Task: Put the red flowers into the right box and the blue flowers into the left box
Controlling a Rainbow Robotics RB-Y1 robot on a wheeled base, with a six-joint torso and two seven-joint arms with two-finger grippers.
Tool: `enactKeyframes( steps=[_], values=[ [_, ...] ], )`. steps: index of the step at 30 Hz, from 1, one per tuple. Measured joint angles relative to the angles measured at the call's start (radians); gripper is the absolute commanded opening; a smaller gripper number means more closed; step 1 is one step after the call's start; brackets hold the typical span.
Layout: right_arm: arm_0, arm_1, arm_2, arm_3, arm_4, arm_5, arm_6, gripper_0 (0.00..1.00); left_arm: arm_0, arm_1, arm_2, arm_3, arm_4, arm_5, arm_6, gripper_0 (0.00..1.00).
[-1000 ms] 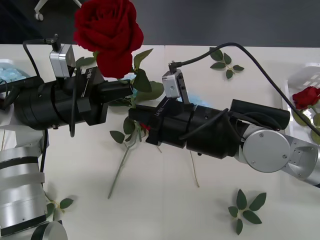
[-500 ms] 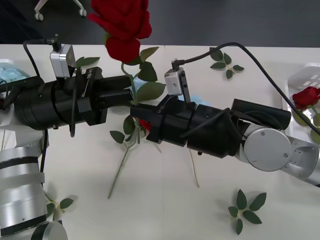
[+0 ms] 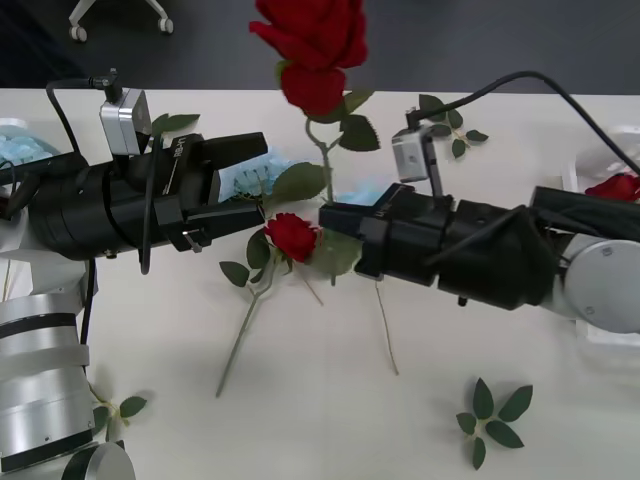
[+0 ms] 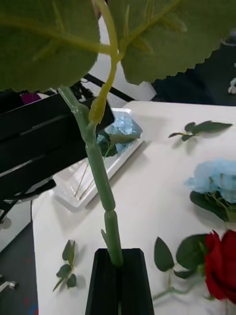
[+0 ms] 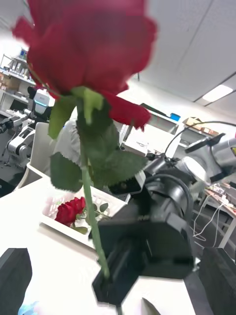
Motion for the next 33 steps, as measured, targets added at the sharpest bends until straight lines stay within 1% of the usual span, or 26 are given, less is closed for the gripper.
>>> enactKeyframes(
  steps=[5,9,12,15,17,20,23,26,27,29,31,33],
  values=[
    [0.002,-0.159,-0.034,-0.055,-0.085,-0.055,0.000,0.00,0.000,0.000,0.000,0.000,0.000,0.000,0.000,1.00],
    [0.031,-0.233,-0.084,-0.059,-0.112,-0.061,0.000,0.00,0.014,0.000,0.000,0.005,-0.010,-0.003,0.000,1.00],
    [0.095,-0.271,-0.165,-0.059,-0.134,-0.064,0.000,0.00,0.033,0.000,-0.005,0.005,-0.012,-0.057,0.000,1.00],
    [0.209,-0.297,-0.301,-0.057,-0.142,-0.043,0.000,0.00,0.047,0.005,-0.033,0.005,-0.012,-0.103,0.000,1.00],
    [0.309,-0.304,-0.428,-0.048,-0.142,0.023,0.000,0.00,0.050,0.019,-0.053,0.005,-0.014,-0.114,0.000,1.00],
    [0.484,-0.304,-0.651,-0.015,-0.142,0.134,0.000,0.00,0.050,0.048,-0.071,0.005,-0.056,-0.133,0.000,1.00],
    [0.663,-0.291,-0.905,0.035,-0.142,0.323,0.000,0.00,0.050,0.089,-0.087,-0.012,-0.150,-0.169,0.000,1.00],
    [0.795,-0.244,-1.142,0.095,-0.141,0.498,0.000,0.00,0.050,0.143,-0.099,-0.066,-0.260,-0.177,0.000,1.00],
    [0.819,-0.225,-1.204,0.121,-0.141,0.558,0.000,0.00,0.051,0.161,-0.101,-0.088,-0.293,-0.177,0.000,1.00],
    [0.835,-0.191,-1.290,0.182,-0.141,0.677,0.000,0.00,0.057,0.199,-0.103,-0.133,-0.350,-0.177,0.000,1.00],
    [0.834,-0.164,-1.336,0.240,-0.141,0.750,0.000,0.00,0.071,0.229,-0.103,-0.178,-0.405,-0.177,0.001,1.00],
    [0.833,-0.150,-1.357,0.296,-0.133,0.801,0.000,0.00,0.090,0.250,-0.103,-0.216,-0.450,-0.177,0.017,1.00]
  ],
)
